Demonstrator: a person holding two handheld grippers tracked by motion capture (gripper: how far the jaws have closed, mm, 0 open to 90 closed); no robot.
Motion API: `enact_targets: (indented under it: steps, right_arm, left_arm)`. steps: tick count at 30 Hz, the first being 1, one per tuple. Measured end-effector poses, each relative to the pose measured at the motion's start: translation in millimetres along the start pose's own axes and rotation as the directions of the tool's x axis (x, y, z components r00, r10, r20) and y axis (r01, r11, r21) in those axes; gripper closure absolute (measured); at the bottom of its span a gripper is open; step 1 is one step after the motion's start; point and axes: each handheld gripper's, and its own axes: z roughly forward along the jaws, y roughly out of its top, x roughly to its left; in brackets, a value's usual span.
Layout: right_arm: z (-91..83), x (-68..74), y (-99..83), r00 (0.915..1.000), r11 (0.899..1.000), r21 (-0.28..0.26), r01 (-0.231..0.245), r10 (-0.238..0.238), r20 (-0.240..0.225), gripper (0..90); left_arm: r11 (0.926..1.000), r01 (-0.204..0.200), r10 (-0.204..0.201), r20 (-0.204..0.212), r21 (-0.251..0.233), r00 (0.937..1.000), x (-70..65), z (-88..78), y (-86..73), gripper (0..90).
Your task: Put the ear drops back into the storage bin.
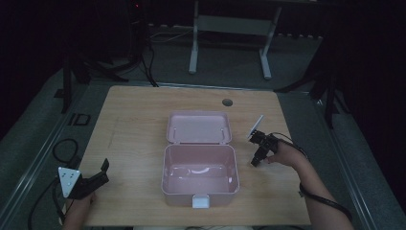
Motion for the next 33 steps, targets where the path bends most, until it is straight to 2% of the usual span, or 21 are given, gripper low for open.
enact_targets:
  steps: [3, 5, 7, 9, 14, 20, 29, 33]
  right_arm:
    - [2.9, -0.7, 3.8, 1.0, 1.0, 0.013, -0.001, 0.001, -0.006, 41.8]
    - [3.9, -0.6, 5.1, 0.9999, 1.0, 0.013, 0.001, -0.001, -0.01, 42.5]
    - [6.2, 0.6, 8.4, 0.9996, 0.999, 0.03, 0.018, -0.017, -0.023, 52.3]
    - [6.5, 2.3, 9.6, 0.9993, 0.999, 0.035, 0.034, -0.033, -0.017, 57.4]
    - [2.8, 6.8, 11.3, 0.997, 0.996, 0.043, 0.077, -0.078, 0.004, 59.2]
    - [-6.6, 13.2, 9.4, 0.9897, 0.989, 0.051, 0.139, -0.141, 0.026, 59.3]
    - [-22.1, 24.0, 0.1, 0.9649, 0.963, 0.072, 0.258, -0.261, 0.032, 59.4]
    - [-30.2, 30.2, -6.7, 0.9386, 0.936, 0.077, 0.342, -0.345, 0.018, 59.4]
  left_arm:
    - [1.0, 0.003, -0.003, -0.001, -0.001, 1.0, 0.0, 0.1, 0.0, 2.3]
    - [1.0, 0.004, -0.004, -0.001, -0.001, 1.0, 0.0, 0.1, 0.0, 2.3]
    - [1.0, 0.004, -0.004, -0.001, 0.0, 1.0, 0.0, 0.1, 0.0, 2.3]
    - [1.0, 0.002, -0.002, -0.001, 0.001, 1.0, 0.0, 0.2, 0.1, 2.3]
    - [1.0, 0.003, -0.003, -0.002, 0.002, 1.0, 0.0, 0.2, 0.1, 2.3]
    - [1.0, 0.003, -0.003, -0.001, 0.004, 1.0, 0.2, 0.2, 0.2, 2.3]
    - [1.0, 0.004, -0.004, -0.003, 0.004, 1.0, 0.1, 0.3, 0.2, 2.3]
    - [1.0, 0.004, -0.004, -0.004, 0.004, 1.0, 0.1, 0.3, 0.2, 2.3]
